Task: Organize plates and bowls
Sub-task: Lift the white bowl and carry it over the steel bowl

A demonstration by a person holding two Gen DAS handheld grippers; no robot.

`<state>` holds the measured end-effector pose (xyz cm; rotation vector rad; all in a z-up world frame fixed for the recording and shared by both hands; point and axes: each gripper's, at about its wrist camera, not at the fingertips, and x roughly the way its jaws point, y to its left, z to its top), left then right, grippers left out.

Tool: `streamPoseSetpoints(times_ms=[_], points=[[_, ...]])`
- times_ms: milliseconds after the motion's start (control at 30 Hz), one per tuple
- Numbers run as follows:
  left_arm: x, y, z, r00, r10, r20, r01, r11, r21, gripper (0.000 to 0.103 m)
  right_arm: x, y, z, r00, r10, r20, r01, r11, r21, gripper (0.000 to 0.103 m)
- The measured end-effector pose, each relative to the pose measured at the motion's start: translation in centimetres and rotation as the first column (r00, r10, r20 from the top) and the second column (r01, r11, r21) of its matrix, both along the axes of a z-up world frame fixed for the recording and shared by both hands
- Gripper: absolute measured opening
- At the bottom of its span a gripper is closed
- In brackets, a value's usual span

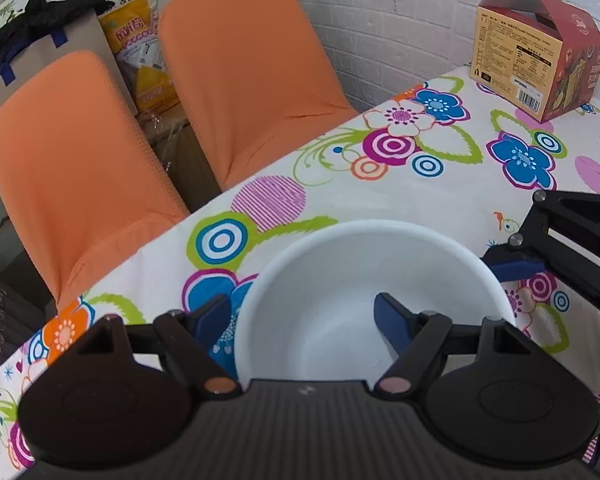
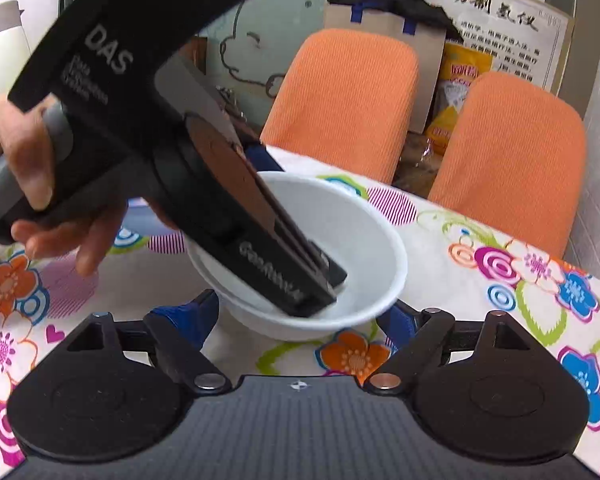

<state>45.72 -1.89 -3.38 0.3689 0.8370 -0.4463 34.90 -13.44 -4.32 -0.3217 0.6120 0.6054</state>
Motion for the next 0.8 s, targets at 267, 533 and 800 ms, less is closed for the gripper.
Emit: streamPoseSetpoints(times_ms=[267, 533, 800], points=[[-0.1, 0.4, 0.4, 1.0, 0.014, -0.002, -0.014, 1.0, -0.001, 0.077, 0.0, 0.1, 0.2, 1.0, -0.004, 0.025, 0.004, 1.0, -0.016, 0.072], [-3.2, -0.1, 3.4, 0.999, 0.01, 0.044, -0.009, 1.0, -0.011, 0.077, -2.6, -0.9, 2.7, 0.998, -0.006, 0.067, 0.007, 1.0, -0.014, 0.072], [-13.5, -1.7, 8.5, 0.995, -0.047, 0.092, 0.054, 0.996, -0.075, 0.077, -11.9, -4.4, 7.0, 0.99, -0.011, 0.137, 0.015, 0.999, -0.032, 0.072]])
